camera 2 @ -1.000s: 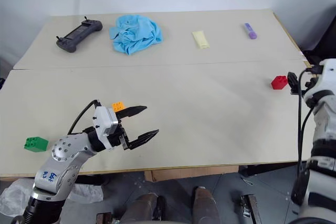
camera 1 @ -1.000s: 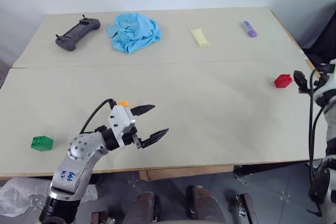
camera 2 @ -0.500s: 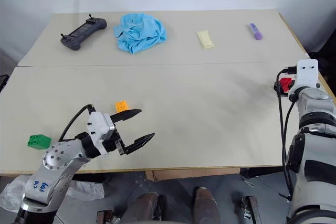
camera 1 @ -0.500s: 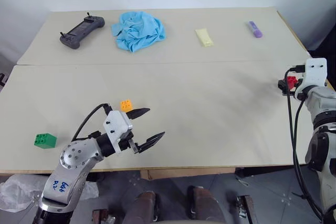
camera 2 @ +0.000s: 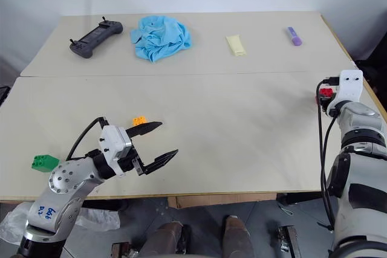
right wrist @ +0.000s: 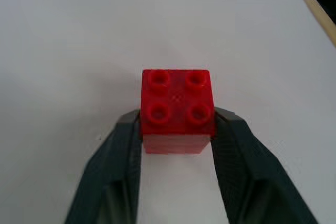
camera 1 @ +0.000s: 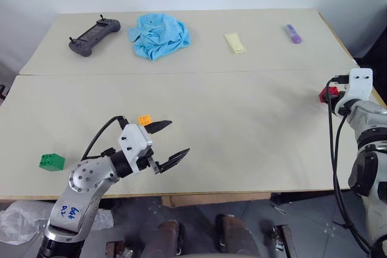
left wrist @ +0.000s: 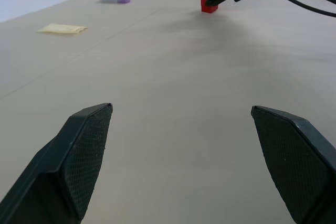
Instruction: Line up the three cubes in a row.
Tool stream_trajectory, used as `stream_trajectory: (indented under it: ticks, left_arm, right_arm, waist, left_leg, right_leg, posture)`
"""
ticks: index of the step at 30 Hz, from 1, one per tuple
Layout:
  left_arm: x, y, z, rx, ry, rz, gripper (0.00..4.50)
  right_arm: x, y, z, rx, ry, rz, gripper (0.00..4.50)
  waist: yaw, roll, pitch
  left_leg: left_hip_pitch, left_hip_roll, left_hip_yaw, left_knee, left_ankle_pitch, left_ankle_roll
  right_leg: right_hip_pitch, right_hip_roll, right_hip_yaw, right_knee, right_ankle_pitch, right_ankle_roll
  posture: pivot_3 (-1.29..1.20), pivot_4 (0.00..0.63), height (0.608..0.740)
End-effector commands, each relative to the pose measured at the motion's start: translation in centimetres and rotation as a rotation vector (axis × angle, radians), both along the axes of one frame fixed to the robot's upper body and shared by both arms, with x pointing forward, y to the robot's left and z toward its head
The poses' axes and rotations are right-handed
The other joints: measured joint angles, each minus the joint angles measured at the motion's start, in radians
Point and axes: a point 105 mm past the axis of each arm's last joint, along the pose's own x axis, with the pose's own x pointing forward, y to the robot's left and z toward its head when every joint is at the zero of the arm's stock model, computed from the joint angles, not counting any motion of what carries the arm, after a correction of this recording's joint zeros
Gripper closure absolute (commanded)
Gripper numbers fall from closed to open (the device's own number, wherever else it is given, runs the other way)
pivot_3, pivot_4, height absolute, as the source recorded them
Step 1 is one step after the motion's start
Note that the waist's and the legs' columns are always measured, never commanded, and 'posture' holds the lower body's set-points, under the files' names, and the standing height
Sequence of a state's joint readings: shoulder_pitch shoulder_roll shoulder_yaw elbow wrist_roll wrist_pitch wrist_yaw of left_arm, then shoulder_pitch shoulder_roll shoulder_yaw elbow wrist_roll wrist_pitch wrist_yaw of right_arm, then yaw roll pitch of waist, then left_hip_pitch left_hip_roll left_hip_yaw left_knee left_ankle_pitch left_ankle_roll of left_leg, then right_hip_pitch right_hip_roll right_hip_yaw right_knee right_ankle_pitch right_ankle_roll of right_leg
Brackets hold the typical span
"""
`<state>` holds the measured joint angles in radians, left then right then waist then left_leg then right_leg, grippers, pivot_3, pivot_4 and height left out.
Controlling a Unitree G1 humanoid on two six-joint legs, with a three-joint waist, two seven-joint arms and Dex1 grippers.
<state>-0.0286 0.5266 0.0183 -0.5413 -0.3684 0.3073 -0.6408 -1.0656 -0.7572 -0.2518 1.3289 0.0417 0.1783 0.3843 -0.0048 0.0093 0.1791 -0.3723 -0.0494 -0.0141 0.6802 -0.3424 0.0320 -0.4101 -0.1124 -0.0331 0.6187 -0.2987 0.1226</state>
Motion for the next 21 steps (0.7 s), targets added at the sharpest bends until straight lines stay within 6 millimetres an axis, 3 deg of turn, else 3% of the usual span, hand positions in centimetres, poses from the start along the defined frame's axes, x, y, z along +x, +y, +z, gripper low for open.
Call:
stream_trajectory:
  ticks: [1,3,7,11,14,17,21]
  left_arm:
    - [-0.2,-0.1,0.5,0.011,-0.032,-0.012,0.0]
    - [-0.2,0.0,0.4,0.015,-0.035,-0.01,0.0]
    - [-0.4,1.7,0.7,0.013,-0.045,0.04,0.0]
    - [-1.7,3.8,-0.1,0.046,0.009,0.043,0.0]
    - [-2.3,4.9,-0.4,0.046,0.062,0.044,0.0]
    - [-2.2,5.2,-0.3,0.055,0.065,0.058,0.0]
    - [-2.2,4.6,-0.6,0.06,0.064,0.047,0.0]
  right_arm:
    - [0.6,0.5,2.8,-0.024,-0.071,0.054,3.04]
    - [1.2,1.8,3.8,-0.051,-0.092,0.143,3.04]
    - [1.8,9.3,6.1,-0.154,-0.157,0.665,3.04]
    - [-1.2,16.9,5.7,-0.208,-0.108,1.237,3.04]
    - [-4.7,20.8,2.9,-0.325,0.048,1.577,3.04]
    - [-6.4,22.8,1.3,-0.343,0.108,1.712,3.04]
    - [-5.8,24.5,0.3,-0.303,0.092,1.683,3.04]
  waist:
    - [0.0,0.0,0.0]
    - [0.0,0.0,0.0]
    - [-0.014,0.0,0.0]
    - [-0.023,0.001,0.0]
    - [-0.017,0.001,0.0]
    - [0.0,0.001,0.0]
    - [0.004,0.001,0.001]
  left_leg:
    - [0.0,0.0,0.0,0.0,0.0,0.0]
    - [0.0,0.0,0.0,0.0,0.0,0.0]
    - [0.0,0.001,0.0,0.0,0.0,0.0]
    - [0.0,0.003,-0.001,-0.001,-0.001,-0.002]
    - [0.0,0.004,-0.003,0.0,-0.002,-0.003]
    - [0.0,0.002,-0.005,0.002,-0.002,-0.002]
    - [0.0,0.0,-0.006,0.002,-0.002,-0.002]
  right_leg:
    - [0.0,0.0,0.0,0.0,0.0,0.0]
    - [0.0,0.0,0.0,0.0,0.0,0.0]
    - [0.0,0.001,0.0,0.0,0.0,0.0]
    - [-0.001,0.002,-0.001,0.001,0.0,0.0]
    - [0.0,0.002,-0.003,0.0,-0.001,-0.001]
    - [0.002,0.0,-0.004,0.0,-0.001,-0.001]
    - [0.001,-0.002,-0.004,-0.001,-0.001,-0.001]
  posture:
    - [0.0,0.15,0.74]
    - [0.0,0.15,0.74]
    - [0.0,0.15,0.74]
    - [0.0,0.15,0.74]
    - [0.0,0.15,0.74]
    - [0.0,0.15,0.74]
    - [0.0,0.15,0.74]
